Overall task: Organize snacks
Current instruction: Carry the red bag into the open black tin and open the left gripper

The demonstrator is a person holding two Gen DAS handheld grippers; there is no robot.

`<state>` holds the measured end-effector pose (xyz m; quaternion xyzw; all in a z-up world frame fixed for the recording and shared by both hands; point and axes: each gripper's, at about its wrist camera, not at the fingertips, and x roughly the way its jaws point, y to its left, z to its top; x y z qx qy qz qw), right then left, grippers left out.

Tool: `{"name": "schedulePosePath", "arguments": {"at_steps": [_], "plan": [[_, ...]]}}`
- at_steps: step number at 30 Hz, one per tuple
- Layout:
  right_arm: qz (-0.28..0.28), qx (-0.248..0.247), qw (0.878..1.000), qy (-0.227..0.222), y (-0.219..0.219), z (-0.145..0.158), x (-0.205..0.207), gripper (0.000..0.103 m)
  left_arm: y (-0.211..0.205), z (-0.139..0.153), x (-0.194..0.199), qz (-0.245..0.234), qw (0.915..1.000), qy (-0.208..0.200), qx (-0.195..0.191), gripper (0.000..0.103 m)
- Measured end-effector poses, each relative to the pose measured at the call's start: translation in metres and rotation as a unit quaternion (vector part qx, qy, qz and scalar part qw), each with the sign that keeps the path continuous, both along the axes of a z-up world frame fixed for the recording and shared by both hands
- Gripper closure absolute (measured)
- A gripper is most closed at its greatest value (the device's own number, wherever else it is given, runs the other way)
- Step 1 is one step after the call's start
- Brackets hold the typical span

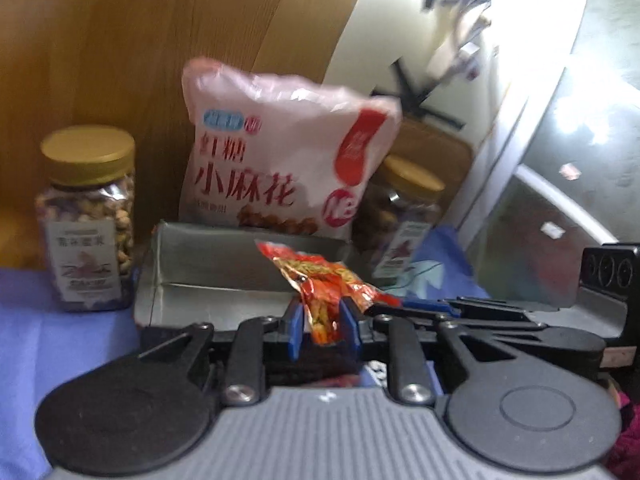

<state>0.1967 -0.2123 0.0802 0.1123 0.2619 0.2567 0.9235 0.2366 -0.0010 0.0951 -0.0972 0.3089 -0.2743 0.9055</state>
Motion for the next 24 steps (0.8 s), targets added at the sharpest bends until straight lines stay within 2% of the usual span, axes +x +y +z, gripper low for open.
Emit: {"name": "schedulePosePath", "arguments": {"at_steps": [3,5,8,11,13,17,21,24], "plan": [[-0.001,0.002,1.000,0.027,-0.003,-0.015,0.026,0.077,-0.013,-0.016,0.018,-0.017,0.9997,0.012,0.010,0.083],[-0.001,-0.007,0.999,0.035,-0.001,-0.020,0.035,0.074,-0.022,-0.023,0.023,-0.018,0.9995,0.014,0.020,0.076],[-0.016,-0.019,0.999,0.033,-0.005,-0.023,0.041,0.074,-0.024,-0.024,0.019,-0.023,0.9990,-0.007,0.039,0.074],[-0.015,-0.009,1.000,0.022,-0.013,-0.025,0.036,0.074,-0.001,-0.015,0.010,-0.001,0.9984,-0.046,0.034,0.070],[-0.017,-0.015,1.000,0.013,-0.016,-0.028,0.031,0.076,0.019,-0.010,0.009,0.041,0.9968,-0.062,0.030,0.067],[-0.037,-0.040,0.998,-0.018,-0.016,-0.025,0.022,0.076,0.046,-0.014,0.027,0.126,0.9893,-0.047,0.057,0.067],[-0.071,-0.062,0.995,-0.040,-0.016,-0.020,0.020,0.075,0.044,-0.034,0.038,0.130,0.9876,-0.002,0.087,0.067],[-0.079,-0.068,0.994,-0.025,-0.022,-0.024,0.026,0.075,0.039,-0.045,0.034,0.133,0.9858,0.011,0.102,0.066]]}}
